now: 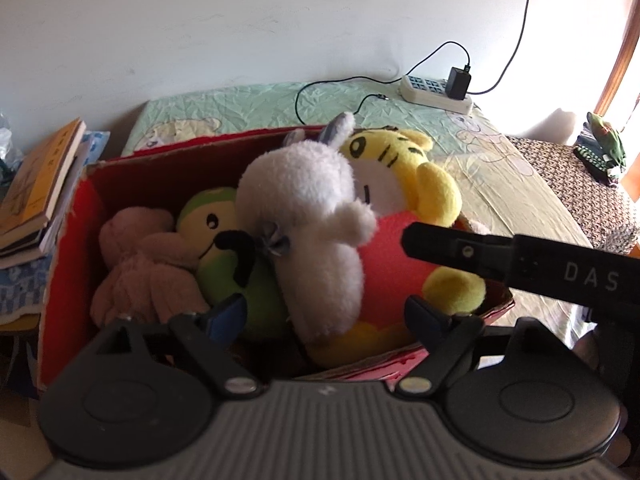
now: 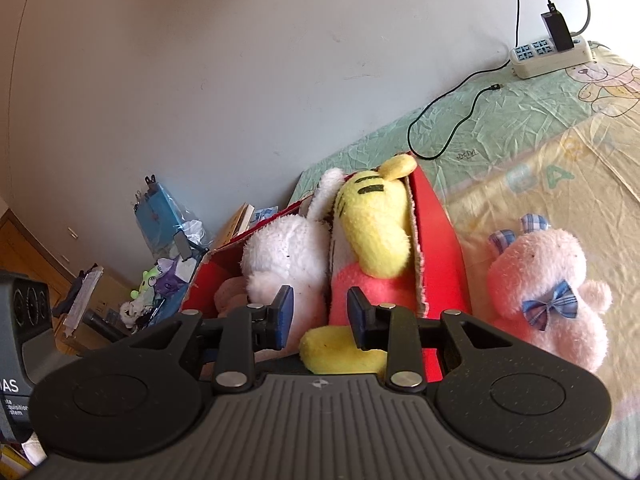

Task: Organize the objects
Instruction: 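Open the right gripper and withdraw it from the white bunny, then move the right gripper to the pink bunny plush with blue bow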

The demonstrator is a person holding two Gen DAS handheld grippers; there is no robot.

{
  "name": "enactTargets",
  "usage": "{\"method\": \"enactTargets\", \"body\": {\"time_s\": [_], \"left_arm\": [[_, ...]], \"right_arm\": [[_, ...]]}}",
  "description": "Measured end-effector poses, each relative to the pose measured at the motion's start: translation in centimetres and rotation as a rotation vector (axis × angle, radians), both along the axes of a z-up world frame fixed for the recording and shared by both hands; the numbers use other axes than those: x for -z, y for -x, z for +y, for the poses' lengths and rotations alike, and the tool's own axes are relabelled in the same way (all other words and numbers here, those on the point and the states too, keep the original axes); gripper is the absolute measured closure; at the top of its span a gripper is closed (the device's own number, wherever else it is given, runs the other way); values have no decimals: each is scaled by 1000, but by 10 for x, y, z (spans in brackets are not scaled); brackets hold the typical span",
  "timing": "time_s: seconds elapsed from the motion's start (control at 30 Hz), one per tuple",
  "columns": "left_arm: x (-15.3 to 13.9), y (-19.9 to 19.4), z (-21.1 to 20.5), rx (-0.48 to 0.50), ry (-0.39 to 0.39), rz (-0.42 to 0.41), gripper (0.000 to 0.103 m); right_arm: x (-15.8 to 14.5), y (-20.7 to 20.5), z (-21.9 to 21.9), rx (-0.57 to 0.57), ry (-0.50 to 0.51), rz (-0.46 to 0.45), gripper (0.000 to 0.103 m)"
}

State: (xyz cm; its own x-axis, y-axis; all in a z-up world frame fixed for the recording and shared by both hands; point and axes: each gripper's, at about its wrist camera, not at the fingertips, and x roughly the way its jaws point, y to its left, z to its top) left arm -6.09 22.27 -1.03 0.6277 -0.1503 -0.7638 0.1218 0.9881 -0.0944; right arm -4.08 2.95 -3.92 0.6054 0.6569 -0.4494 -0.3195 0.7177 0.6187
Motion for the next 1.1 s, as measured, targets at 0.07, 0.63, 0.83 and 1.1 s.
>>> {"method": "enactTargets", "body": {"time_s": [0.07, 0.63, 0.83, 1.1], "left_arm": [[-1, 1, -4, -10, -8, -2, 16], [-14, 16, -34, -118, -42, -17, 17], [-29, 25, -50, -108, -18, -74, 17], [-34, 31, -98, 12, 70, -112, 19]], "right_arm": [[0, 0, -5, -5, -10, 3, 71], [-2, 7, -73, -41, -107, 5, 63], [10, -1, -107, 14, -67, 34, 63], [43, -18, -141, 37, -2, 129, 62]]}}
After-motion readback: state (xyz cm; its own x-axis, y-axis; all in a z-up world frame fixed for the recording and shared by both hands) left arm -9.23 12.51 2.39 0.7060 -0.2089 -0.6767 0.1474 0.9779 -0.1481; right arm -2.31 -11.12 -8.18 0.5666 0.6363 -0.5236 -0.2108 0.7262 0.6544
